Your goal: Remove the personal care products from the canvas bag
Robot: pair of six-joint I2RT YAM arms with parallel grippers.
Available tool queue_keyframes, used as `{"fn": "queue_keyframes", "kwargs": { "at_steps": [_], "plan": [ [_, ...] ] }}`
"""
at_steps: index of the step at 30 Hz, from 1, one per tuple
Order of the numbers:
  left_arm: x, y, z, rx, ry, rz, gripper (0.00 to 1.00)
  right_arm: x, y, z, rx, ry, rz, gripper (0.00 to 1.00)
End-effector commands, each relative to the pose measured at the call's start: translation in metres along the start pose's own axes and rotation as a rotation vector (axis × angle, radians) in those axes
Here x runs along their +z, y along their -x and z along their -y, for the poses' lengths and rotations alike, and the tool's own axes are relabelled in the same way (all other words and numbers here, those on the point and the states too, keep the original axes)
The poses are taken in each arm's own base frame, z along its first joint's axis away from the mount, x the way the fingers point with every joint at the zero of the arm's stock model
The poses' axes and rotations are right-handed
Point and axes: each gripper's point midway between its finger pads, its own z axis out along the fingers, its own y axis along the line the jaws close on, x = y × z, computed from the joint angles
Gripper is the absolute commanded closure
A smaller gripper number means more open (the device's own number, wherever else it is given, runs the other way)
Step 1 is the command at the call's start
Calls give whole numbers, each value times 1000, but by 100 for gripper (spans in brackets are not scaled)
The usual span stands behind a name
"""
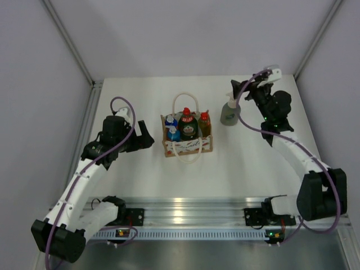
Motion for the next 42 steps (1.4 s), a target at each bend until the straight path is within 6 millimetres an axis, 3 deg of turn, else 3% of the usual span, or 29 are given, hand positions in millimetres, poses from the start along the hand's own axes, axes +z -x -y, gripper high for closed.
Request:
{"fn": "queue_keyframes", "kwargs": {
  "at_steps": [1,3,6,9,10,12,13,16,17,18,20,22,23,26,31,34,35,42],
  "plan": [
    [-9,13,20,-50,-81,36,2,-27,21,-1,90,-91,-54,0],
    [-12,22,24,-55,-82,54,2,-33,31,-6,99,-132,-94,1],
    [-10,35,29,-71,-80,77,2,-53,8,-13,142,-210,-280,0],
    [-3,35,39,-88,-119,52,2,-70,9,-24,149,-243,-295,0],
    [0,35,43,-88,-125,51,2,-77,-6,-31,187,-222,-313,1],
    [8,30,46,-82,-106,41,2,-76,18,-49,270,-123,-190,0],
    [12,29,47,-82,-101,37,2,-82,3,-56,327,-106,-200,1],
    [25,24,50,-89,-86,17,4,-82,20,-95,362,125,-155,1],
    [27,24,51,-86,-72,23,5,-88,10,-115,370,224,-239,1],
    [31,24,50,-78,-38,37,7,-86,3,-123,368,257,-286,0],
    [39,19,49,-74,-14,26,10,-89,6,-146,330,347,-309,0],
    [47,15,49,-76,4,13,21,-92,5,-161,298,395,-330,1],
    [49,14,47,-75,18,15,25,-96,4,-178,286,433,-345,1],
    [56,9,34,-88,85,21,28,-100,-5,-212,215,466,-418,2],
    [63,2,31,-100,91,10,36,-92,-25,-242,123,412,-495,5],
    [64,-2,35,-109,64,4,43,-83,-38,-245,100,357,-537,9],
    [65,-4,36,-111,59,-1,44,-77,-47,-237,83,295,-555,9],
    [69,-9,48,-111,2,-18,45,-65,-57,-202,42,58,-574,17]
  ]
}}
